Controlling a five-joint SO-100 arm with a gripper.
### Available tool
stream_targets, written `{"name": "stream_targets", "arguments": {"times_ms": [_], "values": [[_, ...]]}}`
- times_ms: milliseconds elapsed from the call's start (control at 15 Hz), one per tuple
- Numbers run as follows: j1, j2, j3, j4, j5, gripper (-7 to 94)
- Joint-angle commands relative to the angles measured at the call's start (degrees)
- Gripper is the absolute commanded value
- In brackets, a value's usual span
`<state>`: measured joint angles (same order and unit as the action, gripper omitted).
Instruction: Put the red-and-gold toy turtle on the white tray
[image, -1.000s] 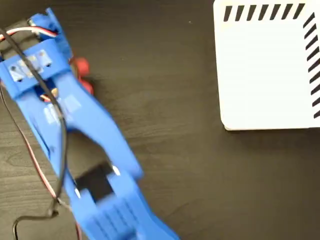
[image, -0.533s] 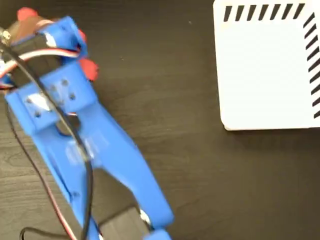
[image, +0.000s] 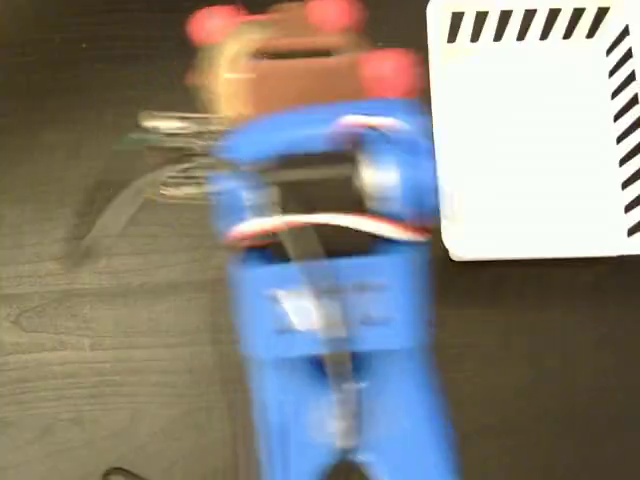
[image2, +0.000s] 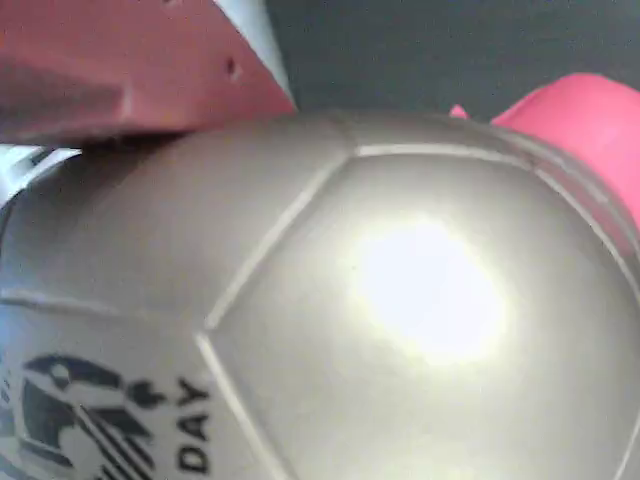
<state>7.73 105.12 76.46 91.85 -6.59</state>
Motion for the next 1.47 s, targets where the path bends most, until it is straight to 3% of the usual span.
{"name": "stream_targets", "arguments": {"times_ms": [0,267,667,1400], "values": [[8.7,-0.7,-7.5,1.6,-10.7,-4],[17.4,-14.1,-13.1,3.0,-17.3,-4],[25.3,-31.8,-26.3,4.7,-17.6,-4],[27.0,-43.6,-27.1,-0.1,-14.0,-4]]}}
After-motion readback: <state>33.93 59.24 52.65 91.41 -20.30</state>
